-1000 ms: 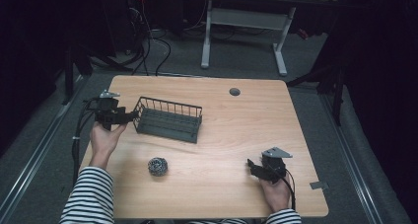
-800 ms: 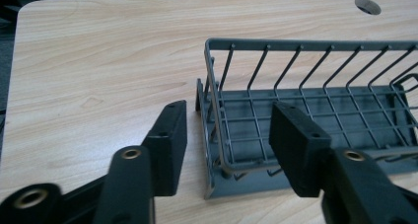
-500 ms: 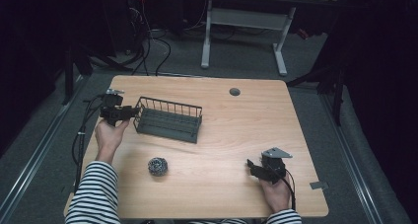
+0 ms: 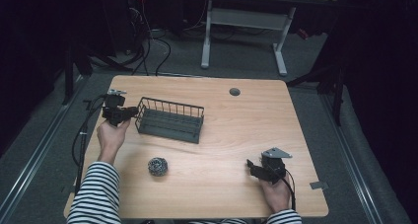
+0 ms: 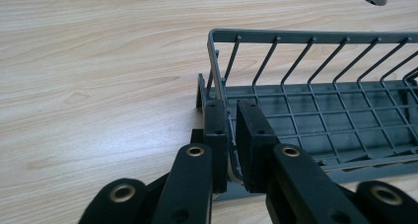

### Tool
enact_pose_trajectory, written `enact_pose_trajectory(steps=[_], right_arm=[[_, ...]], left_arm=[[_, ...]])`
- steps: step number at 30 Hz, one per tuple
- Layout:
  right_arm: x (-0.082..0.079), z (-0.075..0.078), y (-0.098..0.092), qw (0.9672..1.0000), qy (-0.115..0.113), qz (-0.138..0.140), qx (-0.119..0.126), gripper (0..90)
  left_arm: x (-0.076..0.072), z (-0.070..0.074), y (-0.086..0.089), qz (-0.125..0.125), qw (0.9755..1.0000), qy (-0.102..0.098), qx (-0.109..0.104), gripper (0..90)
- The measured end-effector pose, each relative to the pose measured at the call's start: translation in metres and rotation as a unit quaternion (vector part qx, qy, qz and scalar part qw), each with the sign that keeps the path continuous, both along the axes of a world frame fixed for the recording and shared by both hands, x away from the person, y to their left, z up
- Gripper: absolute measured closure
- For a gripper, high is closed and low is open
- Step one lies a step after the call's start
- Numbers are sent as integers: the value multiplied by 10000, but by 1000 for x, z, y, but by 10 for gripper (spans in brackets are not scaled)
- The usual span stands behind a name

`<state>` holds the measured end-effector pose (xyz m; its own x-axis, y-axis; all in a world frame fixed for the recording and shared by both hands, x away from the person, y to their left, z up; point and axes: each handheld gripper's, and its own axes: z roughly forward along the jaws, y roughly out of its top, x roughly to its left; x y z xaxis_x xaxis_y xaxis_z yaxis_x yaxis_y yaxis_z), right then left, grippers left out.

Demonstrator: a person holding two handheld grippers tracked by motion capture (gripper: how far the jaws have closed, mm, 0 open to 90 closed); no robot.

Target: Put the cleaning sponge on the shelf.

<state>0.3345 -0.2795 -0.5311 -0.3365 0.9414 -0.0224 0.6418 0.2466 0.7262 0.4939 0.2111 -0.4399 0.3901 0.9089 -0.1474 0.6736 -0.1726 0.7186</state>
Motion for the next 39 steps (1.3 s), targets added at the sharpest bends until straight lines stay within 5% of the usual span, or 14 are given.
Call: enact_pose_trajectory(steps=[29, 39], right_arm=[[0, 0, 0, 10000, 4, -1, 9, 341], [0, 0, 0, 10000, 4, -1, 7, 341]], left_arm=[[-11, 1, -63, -376, 9991, 114, -133, 837], [-13, 0, -68, -415, 9987, 143, -243, 834]])
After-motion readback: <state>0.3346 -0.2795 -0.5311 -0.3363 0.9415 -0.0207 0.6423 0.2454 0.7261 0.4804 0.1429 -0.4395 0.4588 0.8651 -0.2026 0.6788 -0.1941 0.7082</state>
